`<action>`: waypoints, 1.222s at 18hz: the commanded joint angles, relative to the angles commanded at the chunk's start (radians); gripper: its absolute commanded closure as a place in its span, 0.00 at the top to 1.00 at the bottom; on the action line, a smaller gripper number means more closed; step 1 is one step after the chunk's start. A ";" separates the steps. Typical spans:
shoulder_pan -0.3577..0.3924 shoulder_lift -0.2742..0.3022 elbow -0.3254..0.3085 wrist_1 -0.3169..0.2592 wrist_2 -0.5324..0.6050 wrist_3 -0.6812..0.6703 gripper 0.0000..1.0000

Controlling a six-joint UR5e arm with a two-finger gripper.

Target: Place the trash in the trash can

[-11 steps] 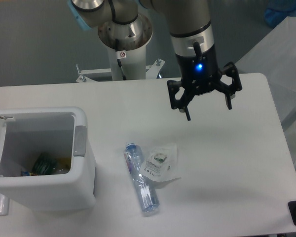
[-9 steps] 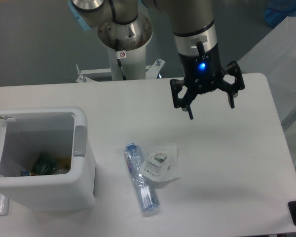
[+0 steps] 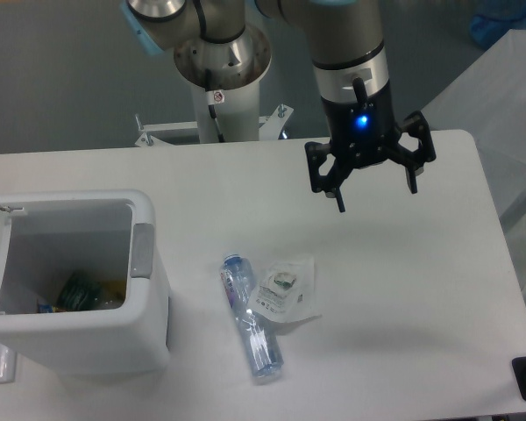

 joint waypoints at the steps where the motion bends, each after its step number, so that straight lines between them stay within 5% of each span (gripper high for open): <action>1: 0.012 0.000 -0.014 0.005 -0.028 0.003 1.00; 12: 0.035 -0.037 -0.055 0.072 -0.115 -0.092 1.00; 15: 0.049 -0.066 -0.054 0.173 -0.286 -0.260 1.00; 20: 0.049 -0.161 -0.040 0.224 -0.299 -0.319 1.00; 22: 0.035 -0.205 -0.040 0.306 -0.283 -0.379 1.00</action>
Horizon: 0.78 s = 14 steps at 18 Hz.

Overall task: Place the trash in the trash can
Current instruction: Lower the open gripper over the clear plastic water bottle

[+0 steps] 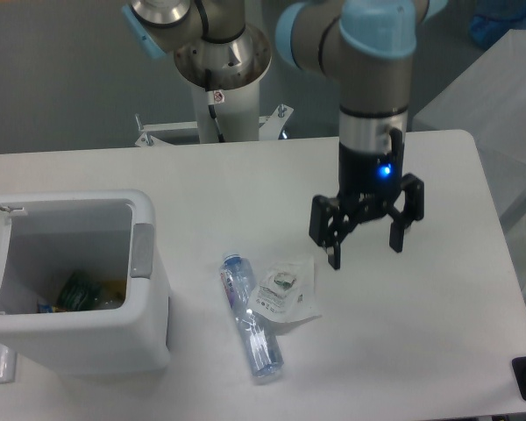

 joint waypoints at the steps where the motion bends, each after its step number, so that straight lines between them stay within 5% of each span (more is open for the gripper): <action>1: -0.015 -0.023 0.005 0.038 0.020 -0.032 1.00; 7: -0.097 -0.155 0.081 0.040 0.040 -0.045 1.00; 14: -0.137 -0.229 0.071 0.040 0.051 -0.045 1.00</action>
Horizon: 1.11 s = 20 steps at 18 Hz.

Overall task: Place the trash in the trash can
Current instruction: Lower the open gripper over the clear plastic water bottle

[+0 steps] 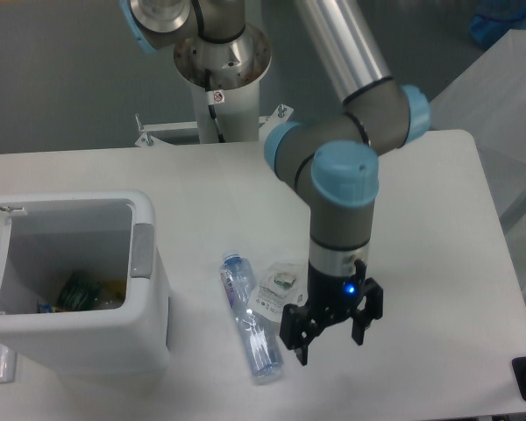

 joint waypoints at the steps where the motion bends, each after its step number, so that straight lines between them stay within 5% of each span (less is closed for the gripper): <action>1: -0.002 -0.009 -0.002 -0.002 0.000 0.002 1.00; 20: -0.095 -0.094 -0.037 0.000 0.103 0.012 1.00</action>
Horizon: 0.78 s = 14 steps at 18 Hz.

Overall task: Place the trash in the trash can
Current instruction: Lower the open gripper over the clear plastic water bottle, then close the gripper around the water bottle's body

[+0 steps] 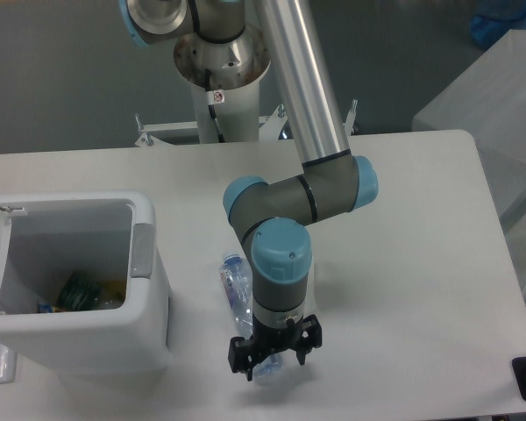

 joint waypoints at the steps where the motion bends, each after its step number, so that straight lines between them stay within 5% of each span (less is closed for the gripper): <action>1: 0.000 -0.002 -0.002 0.000 0.008 0.002 1.00; 14: -0.014 -0.017 -0.005 0.002 0.012 0.002 1.00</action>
